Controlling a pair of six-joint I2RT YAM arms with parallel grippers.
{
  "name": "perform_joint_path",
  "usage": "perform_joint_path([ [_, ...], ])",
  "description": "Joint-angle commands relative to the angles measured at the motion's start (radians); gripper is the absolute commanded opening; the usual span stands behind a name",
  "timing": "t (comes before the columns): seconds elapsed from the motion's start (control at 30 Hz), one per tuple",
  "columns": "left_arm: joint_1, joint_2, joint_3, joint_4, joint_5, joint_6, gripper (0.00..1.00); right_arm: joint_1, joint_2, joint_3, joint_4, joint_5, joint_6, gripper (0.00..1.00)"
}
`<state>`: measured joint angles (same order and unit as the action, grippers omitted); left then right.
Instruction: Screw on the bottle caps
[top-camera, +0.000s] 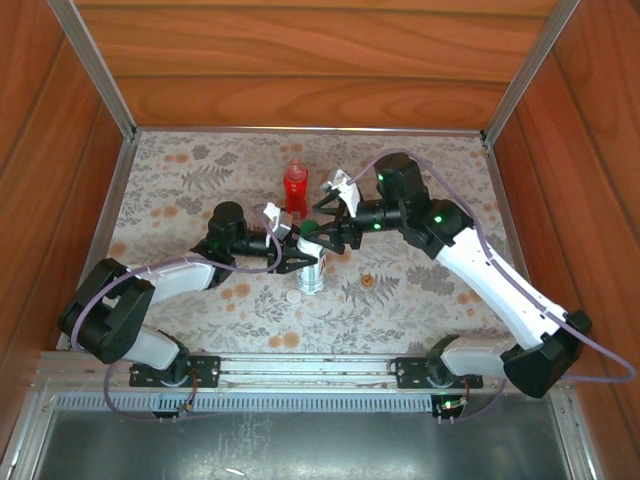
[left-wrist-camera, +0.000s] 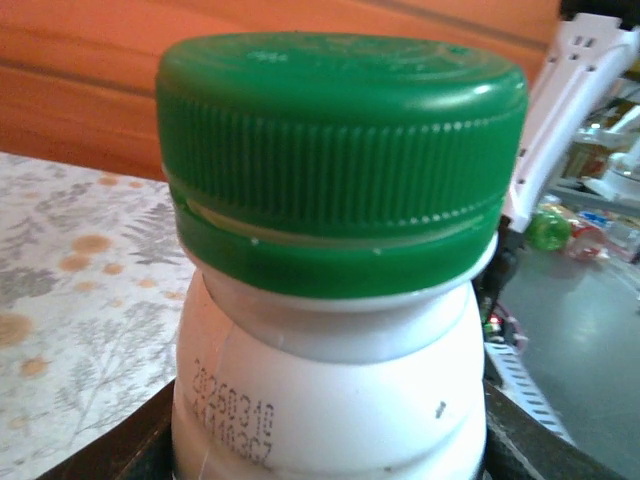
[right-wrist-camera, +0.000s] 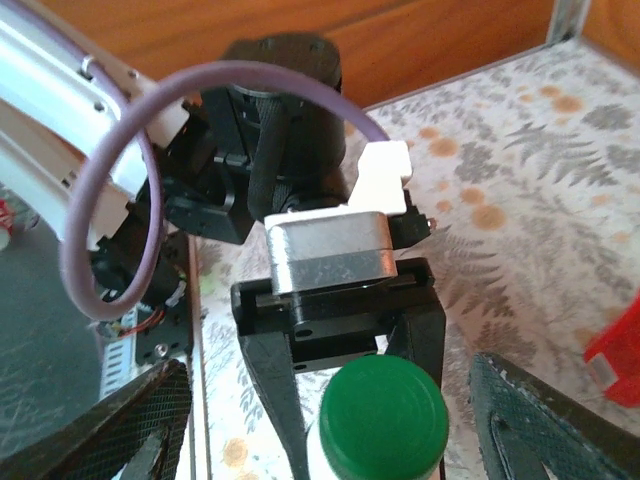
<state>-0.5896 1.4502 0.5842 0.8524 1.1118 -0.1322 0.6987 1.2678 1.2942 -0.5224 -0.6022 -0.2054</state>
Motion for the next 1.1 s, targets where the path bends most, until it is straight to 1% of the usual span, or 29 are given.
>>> perform_joint_path([
  [0.0, -0.008, -0.03, 0.025, 0.023, 0.098, -0.021, 0.53, -0.008, 0.037, 0.037, -0.036, -0.096, -0.052, 0.76],
  [0.13, -0.01, -0.048, 0.025, 0.024, 0.103, -0.026, 0.53, -0.007, 0.072, 0.046, -0.054, -0.12, -0.069, 0.74],
  [0.23, -0.009, -0.053, 0.026, 0.023, 0.108, -0.029, 0.53, -0.008, 0.082, 0.045, -0.057, -0.125, -0.071, 0.69],
  [0.33, -0.011, -0.053, 0.029, 0.024, 0.113, -0.034, 0.53, -0.008, 0.084, 0.043, -0.057, -0.127, -0.068, 0.6],
  [0.37, -0.011, -0.053, 0.029, 0.023, 0.113, -0.034, 0.53, -0.008, 0.086, 0.044, -0.059, -0.127, -0.068, 0.55],
  [0.47, -0.011, -0.051, 0.032, 0.023, 0.104, -0.032, 0.53, -0.008, 0.086, 0.043, -0.059, -0.118, -0.063, 0.44],
  [0.53, -0.01, -0.05, 0.032, 0.023, 0.076, -0.031, 0.53, -0.008, 0.087, 0.043, -0.054, -0.104, -0.05, 0.41],
  [0.6, -0.01, -0.052, 0.029, 0.023, 0.001, -0.019, 0.53, -0.008, 0.085, 0.039, -0.039, -0.054, -0.026, 0.39],
  [0.63, -0.011, -0.054, 0.029, 0.023, -0.055, -0.011, 0.53, -0.007, 0.085, 0.037, -0.027, -0.004, -0.007, 0.39],
  [0.67, -0.012, -0.056, 0.028, 0.023, -0.15, -0.01, 0.53, -0.008, 0.085, 0.031, -0.007, 0.068, 0.029, 0.38],
  [0.77, -0.012, -0.031, 0.052, 0.024, -0.408, -0.02, 0.53, -0.006, 0.101, 0.018, 0.049, 0.348, 0.152, 0.38],
  [0.87, -0.013, 0.012, 0.083, 0.023, -0.704, -0.085, 0.53, 0.015, 0.119, 0.005, 0.072, 0.606, 0.224, 0.4],
  [0.9, -0.014, 0.028, 0.093, 0.025, -0.767, -0.103, 0.53, 0.033, 0.121, 0.0, 0.077, 0.695, 0.251, 0.4],
  [0.97, -0.028, 0.047, 0.11, 0.026, -0.806, -0.105, 0.53, 0.06, 0.122, -0.012, 0.085, 0.844, 0.308, 0.38],
  [1.07, -0.088, 0.049, 0.113, 0.026, -0.887, -0.037, 0.53, 0.101, 0.131, -0.018, 0.084, 0.976, 0.374, 0.38],
])
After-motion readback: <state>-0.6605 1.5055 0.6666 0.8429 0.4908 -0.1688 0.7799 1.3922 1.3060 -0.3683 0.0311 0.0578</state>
